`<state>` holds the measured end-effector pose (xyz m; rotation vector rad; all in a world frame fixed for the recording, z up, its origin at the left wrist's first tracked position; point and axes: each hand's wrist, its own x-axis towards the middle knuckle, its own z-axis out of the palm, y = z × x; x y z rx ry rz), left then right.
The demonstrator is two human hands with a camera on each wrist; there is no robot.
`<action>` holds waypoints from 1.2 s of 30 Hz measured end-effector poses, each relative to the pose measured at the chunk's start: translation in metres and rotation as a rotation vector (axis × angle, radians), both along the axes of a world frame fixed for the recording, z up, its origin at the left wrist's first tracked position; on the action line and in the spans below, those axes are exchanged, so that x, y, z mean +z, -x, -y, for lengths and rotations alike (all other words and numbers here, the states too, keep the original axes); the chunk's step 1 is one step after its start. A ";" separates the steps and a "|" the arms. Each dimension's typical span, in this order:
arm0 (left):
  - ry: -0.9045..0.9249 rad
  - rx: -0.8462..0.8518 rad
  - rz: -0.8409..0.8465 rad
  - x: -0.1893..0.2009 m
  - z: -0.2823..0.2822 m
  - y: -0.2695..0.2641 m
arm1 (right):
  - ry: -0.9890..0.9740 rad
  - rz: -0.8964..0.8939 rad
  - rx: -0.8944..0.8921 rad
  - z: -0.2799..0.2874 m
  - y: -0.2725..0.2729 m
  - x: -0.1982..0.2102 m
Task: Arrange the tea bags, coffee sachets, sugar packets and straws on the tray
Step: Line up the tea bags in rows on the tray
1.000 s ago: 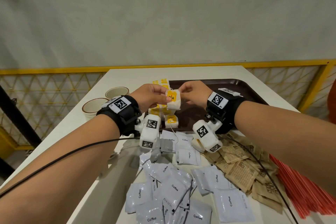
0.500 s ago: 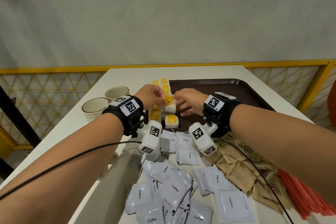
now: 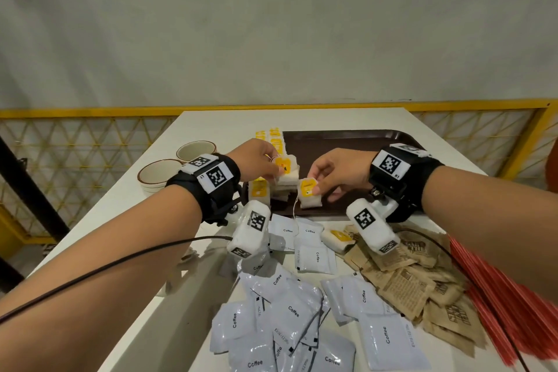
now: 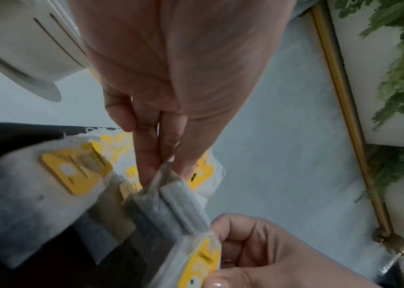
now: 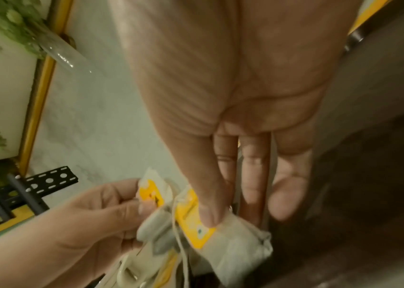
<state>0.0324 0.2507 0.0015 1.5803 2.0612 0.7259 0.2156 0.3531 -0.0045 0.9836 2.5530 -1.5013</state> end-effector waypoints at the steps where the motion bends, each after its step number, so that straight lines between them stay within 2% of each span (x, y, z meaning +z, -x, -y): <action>1: 0.026 -0.011 -0.037 0.000 0.000 -0.001 | 0.019 0.005 0.008 0.000 -0.002 0.002; 4: 0.111 -0.032 -0.108 -0.004 -0.001 -0.005 | 0.085 0.005 0.019 0.003 -0.007 0.007; 8: 0.134 -0.021 -0.315 -0.007 -0.004 -0.008 | 0.194 -0.045 0.002 0.008 -0.004 0.009; 11: 0.163 -0.019 -0.377 -0.010 -0.006 -0.006 | 0.207 -0.082 -0.016 0.017 0.006 0.010; 17: 0.161 -0.035 -0.347 -0.008 -0.006 -0.006 | -0.013 -0.058 -0.069 0.029 0.030 -0.008; 22: -0.028 0.093 -0.160 -0.001 0.004 0.007 | -0.218 -0.080 -0.130 0.029 0.027 -0.004; 26: 0.004 0.034 -0.181 -0.002 0.015 0.011 | -0.178 -0.031 -0.091 0.024 0.017 -0.002; 29: -0.005 0.019 -0.208 -0.009 0.015 0.004 | -0.122 -0.067 -0.065 0.027 0.020 -0.008; 32: -0.022 0.059 -0.250 -0.013 0.008 -0.001 | -0.082 -0.119 -0.101 0.031 0.028 -0.014; 36: 0.057 0.042 -0.349 -0.012 0.001 -0.005 | -0.077 -0.092 -0.138 0.033 0.031 -0.023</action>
